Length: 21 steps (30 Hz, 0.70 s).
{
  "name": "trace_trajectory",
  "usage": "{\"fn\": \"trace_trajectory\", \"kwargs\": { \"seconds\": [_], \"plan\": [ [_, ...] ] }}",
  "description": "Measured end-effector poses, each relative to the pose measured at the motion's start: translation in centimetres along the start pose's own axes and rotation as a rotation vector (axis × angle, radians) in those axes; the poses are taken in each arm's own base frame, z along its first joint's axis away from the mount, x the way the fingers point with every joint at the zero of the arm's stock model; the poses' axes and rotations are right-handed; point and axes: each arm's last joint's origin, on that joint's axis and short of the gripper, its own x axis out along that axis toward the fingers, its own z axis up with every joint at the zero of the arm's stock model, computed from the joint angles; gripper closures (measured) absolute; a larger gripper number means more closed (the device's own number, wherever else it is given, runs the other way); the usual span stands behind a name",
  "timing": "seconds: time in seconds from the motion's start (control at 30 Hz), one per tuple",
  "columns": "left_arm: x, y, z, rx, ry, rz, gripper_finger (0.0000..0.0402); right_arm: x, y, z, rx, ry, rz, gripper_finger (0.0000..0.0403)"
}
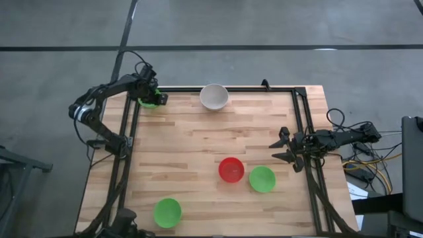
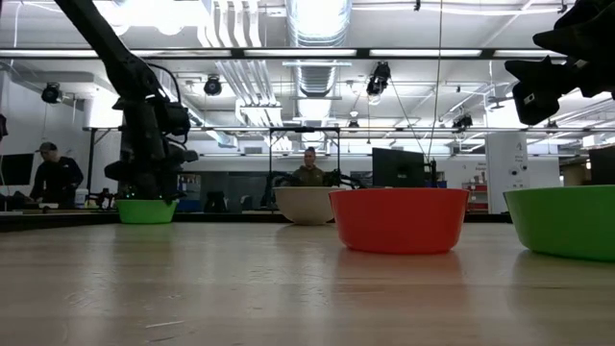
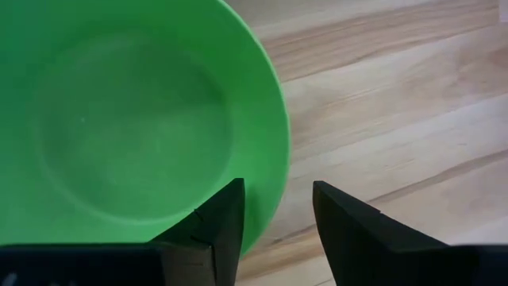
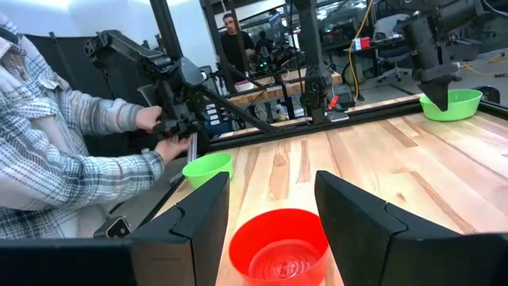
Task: Nest bowls inside each other
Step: Stack the top green bowl on top of the white bowl
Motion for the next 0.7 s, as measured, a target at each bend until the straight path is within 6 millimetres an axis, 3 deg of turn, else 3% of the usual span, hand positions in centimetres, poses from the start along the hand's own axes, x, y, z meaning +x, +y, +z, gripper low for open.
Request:
{"fn": "trace_trajectory", "kwargs": {
  "seconds": [0.23, 0.7],
  "plan": [
    [0.1, -0.03, 0.0, -0.009, 0.007, -0.014, 0.0274, 0.0, 0.0, 0.0, 0.0, 0.0, 0.001, 0.022],
    [0.06, -0.16, -0.04, -0.015, 0.014, -0.05, 0.0276, 0.0, 0.0, 0.0, 0.0, 0.0, 0.0, 0.022]
  ]
}}
